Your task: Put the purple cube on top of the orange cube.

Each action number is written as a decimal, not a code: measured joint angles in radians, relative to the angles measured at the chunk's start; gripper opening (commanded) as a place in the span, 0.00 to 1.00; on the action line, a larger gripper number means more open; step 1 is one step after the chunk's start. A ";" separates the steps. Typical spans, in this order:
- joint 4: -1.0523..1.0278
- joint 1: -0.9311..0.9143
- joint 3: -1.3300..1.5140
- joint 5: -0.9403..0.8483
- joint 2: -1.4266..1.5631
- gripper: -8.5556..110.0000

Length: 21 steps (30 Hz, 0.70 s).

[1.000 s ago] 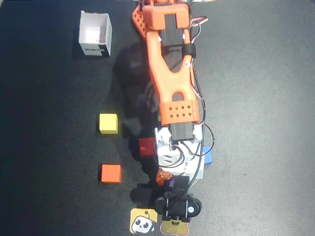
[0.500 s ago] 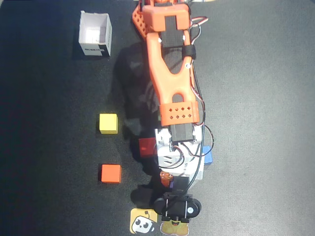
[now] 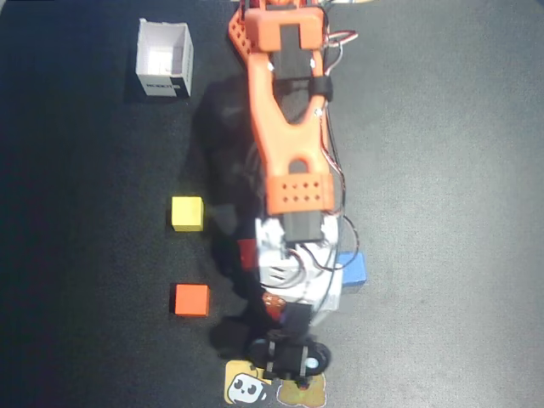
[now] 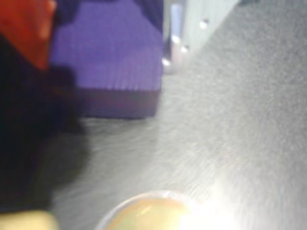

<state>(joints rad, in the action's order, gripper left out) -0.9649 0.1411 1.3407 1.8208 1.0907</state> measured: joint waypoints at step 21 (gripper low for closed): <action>-0.258 -0.222 0.144 -0.405 0.290 0.14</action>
<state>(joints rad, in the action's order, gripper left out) -1.2226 -0.0813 1.4849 1.4159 1.3806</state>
